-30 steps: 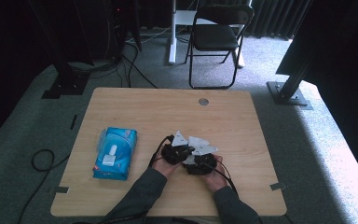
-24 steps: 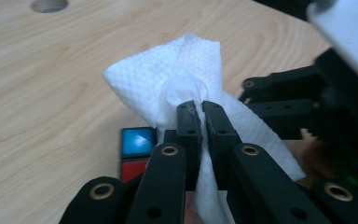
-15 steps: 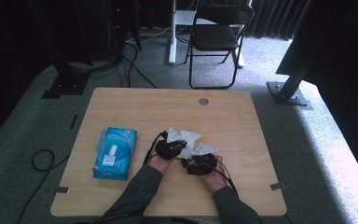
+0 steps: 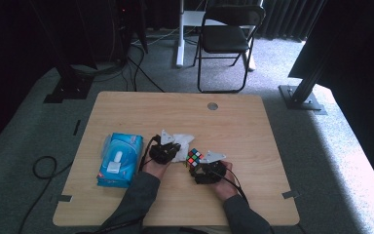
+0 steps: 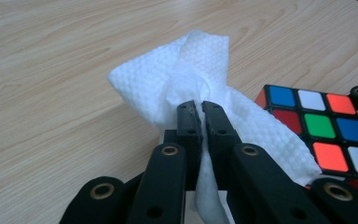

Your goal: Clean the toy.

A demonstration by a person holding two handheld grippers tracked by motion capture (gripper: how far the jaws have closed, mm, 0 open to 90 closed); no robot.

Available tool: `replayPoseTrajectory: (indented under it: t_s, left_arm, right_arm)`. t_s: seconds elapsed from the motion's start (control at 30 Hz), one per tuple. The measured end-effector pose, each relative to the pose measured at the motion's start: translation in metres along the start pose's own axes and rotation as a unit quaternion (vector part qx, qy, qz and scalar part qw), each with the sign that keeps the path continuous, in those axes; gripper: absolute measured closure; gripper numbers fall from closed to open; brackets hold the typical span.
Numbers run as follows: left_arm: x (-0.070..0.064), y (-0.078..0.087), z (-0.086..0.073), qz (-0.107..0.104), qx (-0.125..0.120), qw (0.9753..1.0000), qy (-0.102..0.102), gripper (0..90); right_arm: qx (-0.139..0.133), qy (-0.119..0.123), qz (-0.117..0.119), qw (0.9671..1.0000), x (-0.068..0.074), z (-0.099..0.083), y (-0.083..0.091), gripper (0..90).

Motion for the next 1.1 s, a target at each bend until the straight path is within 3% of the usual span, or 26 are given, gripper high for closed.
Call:
replayPoseTrajectory:
  t_s: [0.5, 0.83, 1.1]
  left_arm:
    - [0.005, 0.008, -0.01, 0.004, 0.0, 1.0, 0.008, 87.3]
    - [0.008, 0.008, -0.017, 0.003, 0.004, 0.9999, 0.016, 87.2]
    - [0.008, 0.008, -0.02, -0.002, 0.003, 0.9998, 0.019, 87.1]
  right_arm:
    - [0.003, -0.017, -0.009, 0.9998, -0.01, -0.005, 0.01, 25.4]
    - [-0.007, -0.032, -0.019, 0.9993, -0.024, -0.006, 0.02, 41.1]
    - [-0.016, -0.037, -0.014, 0.9991, -0.027, -0.003, 0.027, 46.2]
Point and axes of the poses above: each handheld gripper's, and its own axes: y roughly backward along the jaws, z roughly out of its top, x roughly to its left, the point moved 6 cm from there along -y, roughly forward along the jaws, and after that the axes turned 12 degrees about -z, right-handed, at the moved point
